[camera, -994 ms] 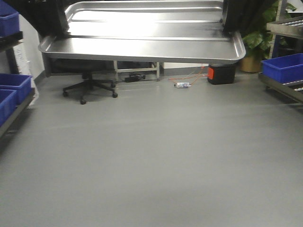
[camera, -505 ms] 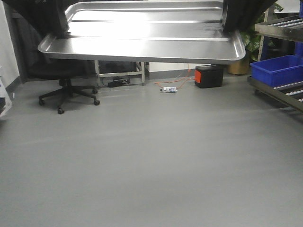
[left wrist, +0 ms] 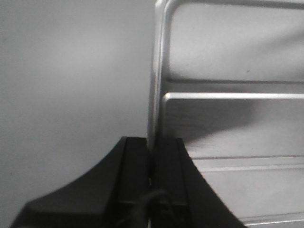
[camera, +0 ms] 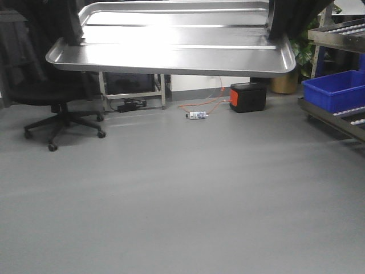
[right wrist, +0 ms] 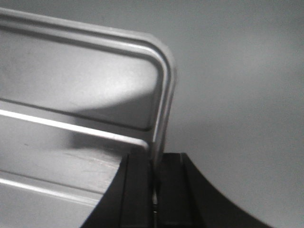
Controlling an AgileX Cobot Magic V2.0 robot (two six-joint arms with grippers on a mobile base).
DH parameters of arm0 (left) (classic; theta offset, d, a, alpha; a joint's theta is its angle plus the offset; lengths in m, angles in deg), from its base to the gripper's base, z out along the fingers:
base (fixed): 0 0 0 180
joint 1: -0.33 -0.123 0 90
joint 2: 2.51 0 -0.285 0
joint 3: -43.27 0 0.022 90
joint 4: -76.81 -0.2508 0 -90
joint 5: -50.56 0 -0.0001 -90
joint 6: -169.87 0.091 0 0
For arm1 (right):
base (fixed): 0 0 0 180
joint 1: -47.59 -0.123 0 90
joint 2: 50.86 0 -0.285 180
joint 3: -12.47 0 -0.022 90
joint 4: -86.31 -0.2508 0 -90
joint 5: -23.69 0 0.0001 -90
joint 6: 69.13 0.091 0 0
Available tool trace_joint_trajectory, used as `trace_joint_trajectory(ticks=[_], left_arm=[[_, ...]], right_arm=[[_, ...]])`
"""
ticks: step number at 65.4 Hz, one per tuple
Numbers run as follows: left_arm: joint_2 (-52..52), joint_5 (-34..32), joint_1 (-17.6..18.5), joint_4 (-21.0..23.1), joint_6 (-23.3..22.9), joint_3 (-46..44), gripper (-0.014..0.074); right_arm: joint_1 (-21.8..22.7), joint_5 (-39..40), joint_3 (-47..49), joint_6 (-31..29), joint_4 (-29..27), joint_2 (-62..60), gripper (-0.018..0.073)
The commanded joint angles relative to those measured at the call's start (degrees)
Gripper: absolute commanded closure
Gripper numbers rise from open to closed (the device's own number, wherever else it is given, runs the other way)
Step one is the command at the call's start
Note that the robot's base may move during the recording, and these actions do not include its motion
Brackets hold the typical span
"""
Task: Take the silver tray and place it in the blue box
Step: 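Carry the silver tray with both grippers to the blue bin shelf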
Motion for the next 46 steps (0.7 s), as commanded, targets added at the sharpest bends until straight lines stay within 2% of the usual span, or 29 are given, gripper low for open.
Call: trace_joint_trajectory(ticks=[1, 46], left_arm=[[-2.5, -2.0, 0.2, -2.1, -0.3, -2.0, 0.0701], [-2.5, -2.7, 0.0, -2.3, -0.3, -2.0, 0.0701]], right_arm=[[0.2, 0.7, 1.6, -1.2, 2.9, -2.4, 0.0501], [0.2, 0.8, 1.6, -1.2, 2.9, -2.4, 0.0501]])
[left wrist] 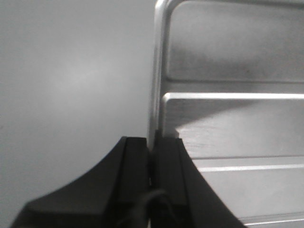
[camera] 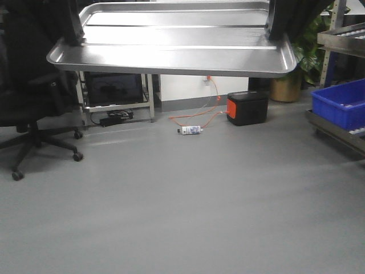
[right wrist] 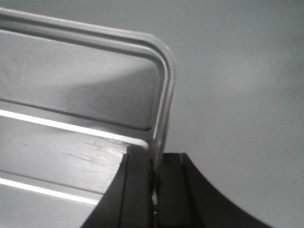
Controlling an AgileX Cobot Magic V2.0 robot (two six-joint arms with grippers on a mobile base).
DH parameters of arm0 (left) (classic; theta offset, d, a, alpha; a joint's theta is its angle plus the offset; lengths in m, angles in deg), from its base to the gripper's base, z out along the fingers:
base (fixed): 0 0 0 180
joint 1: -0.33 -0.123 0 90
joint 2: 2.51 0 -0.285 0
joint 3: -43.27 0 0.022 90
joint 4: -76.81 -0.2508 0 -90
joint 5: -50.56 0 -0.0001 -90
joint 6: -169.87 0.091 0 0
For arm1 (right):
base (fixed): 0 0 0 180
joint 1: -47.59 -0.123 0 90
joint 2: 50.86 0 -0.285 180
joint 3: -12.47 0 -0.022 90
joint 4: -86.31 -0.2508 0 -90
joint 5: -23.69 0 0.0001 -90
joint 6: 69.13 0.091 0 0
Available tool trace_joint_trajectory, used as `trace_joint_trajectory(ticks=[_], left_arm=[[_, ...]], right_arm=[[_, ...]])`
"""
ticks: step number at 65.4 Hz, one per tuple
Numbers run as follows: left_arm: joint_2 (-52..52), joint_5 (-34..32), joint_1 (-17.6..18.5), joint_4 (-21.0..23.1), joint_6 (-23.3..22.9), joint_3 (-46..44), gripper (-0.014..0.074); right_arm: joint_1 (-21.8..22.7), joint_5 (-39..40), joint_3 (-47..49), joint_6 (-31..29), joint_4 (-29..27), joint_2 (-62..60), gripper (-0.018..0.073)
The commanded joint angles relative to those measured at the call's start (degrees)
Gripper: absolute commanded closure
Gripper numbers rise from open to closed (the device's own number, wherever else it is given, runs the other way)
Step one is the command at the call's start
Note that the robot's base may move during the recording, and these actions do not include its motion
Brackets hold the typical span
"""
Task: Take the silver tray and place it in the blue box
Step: 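Carry the silver tray with both grippers to the blue bin shelf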
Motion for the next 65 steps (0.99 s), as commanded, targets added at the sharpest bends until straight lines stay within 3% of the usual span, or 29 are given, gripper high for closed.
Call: trace_joint_trajectory(ticks=[1, 65], left_arm=[[-2.5, -2.5, 0.0, -2.4, -0.3, -1.9, 0.0701], [-2.1, -2.6, 0.1, -0.6, -0.3, -1.9, 0.0701]], right_arm=[[0.2, 0.9, 1.6, -1.2, 2.8, -2.2, 0.0501], [0.4, 0.8, 1.6, -1.2, 2.8, -2.2, 0.0501]])
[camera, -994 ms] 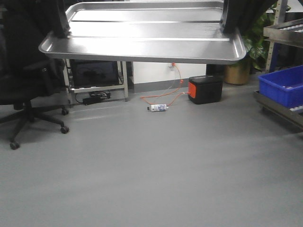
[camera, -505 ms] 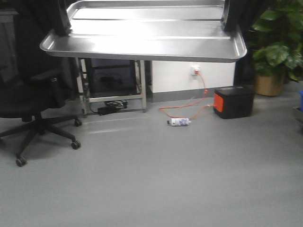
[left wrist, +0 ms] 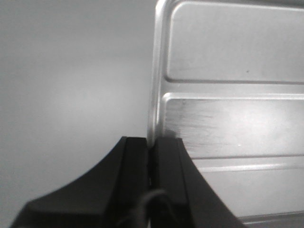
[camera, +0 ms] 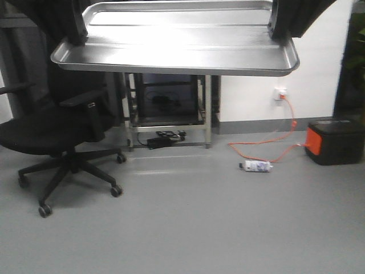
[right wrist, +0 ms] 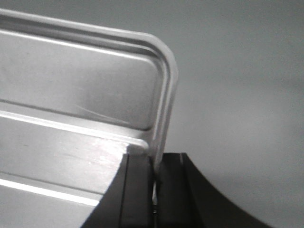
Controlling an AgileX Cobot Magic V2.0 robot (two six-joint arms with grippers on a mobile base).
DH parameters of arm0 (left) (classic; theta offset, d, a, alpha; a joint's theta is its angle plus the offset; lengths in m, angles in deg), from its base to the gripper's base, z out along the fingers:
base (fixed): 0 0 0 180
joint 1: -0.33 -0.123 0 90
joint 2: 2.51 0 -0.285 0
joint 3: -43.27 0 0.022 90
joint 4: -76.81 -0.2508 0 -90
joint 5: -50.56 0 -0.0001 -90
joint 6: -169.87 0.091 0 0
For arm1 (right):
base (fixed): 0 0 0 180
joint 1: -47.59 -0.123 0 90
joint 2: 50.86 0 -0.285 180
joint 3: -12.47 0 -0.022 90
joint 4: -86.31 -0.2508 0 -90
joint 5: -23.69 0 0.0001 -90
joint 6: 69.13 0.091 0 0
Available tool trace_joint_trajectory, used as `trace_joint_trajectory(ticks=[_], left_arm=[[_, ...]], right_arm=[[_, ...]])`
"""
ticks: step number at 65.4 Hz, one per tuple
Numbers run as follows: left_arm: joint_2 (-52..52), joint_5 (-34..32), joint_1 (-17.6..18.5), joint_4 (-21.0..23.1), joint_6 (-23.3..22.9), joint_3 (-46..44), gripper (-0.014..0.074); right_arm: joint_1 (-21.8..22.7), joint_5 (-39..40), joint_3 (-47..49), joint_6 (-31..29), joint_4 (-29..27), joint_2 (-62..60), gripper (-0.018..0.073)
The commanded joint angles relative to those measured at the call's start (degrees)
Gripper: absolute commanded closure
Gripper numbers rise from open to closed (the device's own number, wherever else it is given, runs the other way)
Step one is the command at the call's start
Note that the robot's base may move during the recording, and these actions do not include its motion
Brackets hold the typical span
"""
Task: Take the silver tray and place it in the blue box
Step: 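Carry the silver tray with both grippers to the blue bin shelf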
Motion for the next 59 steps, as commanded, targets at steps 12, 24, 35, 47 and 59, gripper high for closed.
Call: trace_joint_trajectory(ticks=[12, 24, 35, 47, 59], left_arm=[[-2.2, -2.1, 0.1, -1.4, -0.3, -2.0, 0.0701], [-2.2, -2.1, 0.1, -1.4, -0.3, -2.0, 0.0701], [-2.2, -2.1, 0.1, -1.4, -0.3, -2.0, 0.0701], [-2.2, -2.1, 0.1, -1.3, -0.3, -2.0, 0.0701], [-2.2, -2.1, 0.1, -1.3, -0.3, -2.0, 0.0701]], right_arm=[[0.3, 0.9, 1.6, -1.2, 2.6, -2.1, 0.0501], [0.3, 0.9, 1.6, -1.2, 2.6, -2.1, 0.0501], [0.3, 0.9, 1.6, -1.2, 2.6, -2.1, 0.0501], [0.3, 0.9, 1.6, -1.2, 2.6, -2.1, 0.0501], [0.3, 0.9, 1.6, -1.2, 2.6, -2.1, 0.0501]])
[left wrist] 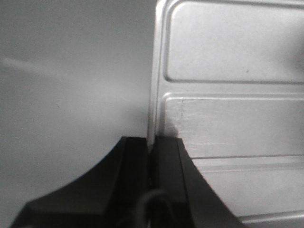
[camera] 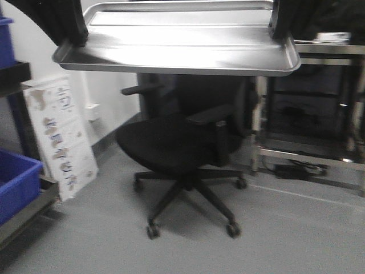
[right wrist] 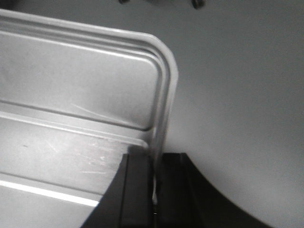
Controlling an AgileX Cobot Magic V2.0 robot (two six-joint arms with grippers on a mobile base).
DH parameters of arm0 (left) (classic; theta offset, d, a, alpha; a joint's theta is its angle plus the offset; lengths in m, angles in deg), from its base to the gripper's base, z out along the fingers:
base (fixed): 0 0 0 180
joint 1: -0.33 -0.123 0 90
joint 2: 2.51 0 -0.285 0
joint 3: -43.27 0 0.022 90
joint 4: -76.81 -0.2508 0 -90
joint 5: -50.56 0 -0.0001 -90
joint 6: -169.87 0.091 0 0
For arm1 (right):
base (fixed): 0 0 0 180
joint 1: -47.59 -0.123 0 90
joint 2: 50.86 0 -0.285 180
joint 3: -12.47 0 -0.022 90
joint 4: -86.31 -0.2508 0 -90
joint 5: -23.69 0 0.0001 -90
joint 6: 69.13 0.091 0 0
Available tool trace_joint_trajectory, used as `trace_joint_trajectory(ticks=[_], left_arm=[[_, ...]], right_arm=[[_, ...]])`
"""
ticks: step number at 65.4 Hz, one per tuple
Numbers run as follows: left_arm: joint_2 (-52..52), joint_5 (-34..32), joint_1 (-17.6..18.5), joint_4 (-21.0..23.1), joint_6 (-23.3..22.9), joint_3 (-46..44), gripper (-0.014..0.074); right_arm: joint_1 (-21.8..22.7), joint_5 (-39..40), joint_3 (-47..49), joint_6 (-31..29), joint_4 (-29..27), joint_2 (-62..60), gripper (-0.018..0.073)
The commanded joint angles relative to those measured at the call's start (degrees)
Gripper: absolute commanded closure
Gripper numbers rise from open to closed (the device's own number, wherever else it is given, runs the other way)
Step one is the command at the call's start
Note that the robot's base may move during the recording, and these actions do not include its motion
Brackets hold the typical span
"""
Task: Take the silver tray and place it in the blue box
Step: 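Carry the silver tray with both grippers to the blue bin shelf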
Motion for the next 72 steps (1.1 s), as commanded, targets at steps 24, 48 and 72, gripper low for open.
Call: trace_joint_trajectory(ticks=[24, 48, 72], left_arm=[[-2.2, -1.9, 0.1, -1.5, -0.3, -2.0, 0.0701], [-2.2, -1.9, 0.1, -1.5, -0.3, -2.0, 0.0701], [-2.2, -1.9, 0.1, -1.5, -0.3, -2.0, 0.0701]], right_arm=[[0.3, 1.0, 1.6, -1.2, 2.4, -2.1, 0.0501], [0.3, 1.0, 1.6, -1.2, 2.4, -2.1, 0.0501], [0.3, 1.0, 1.6, -1.2, 2.4, -2.1, 0.0501]])
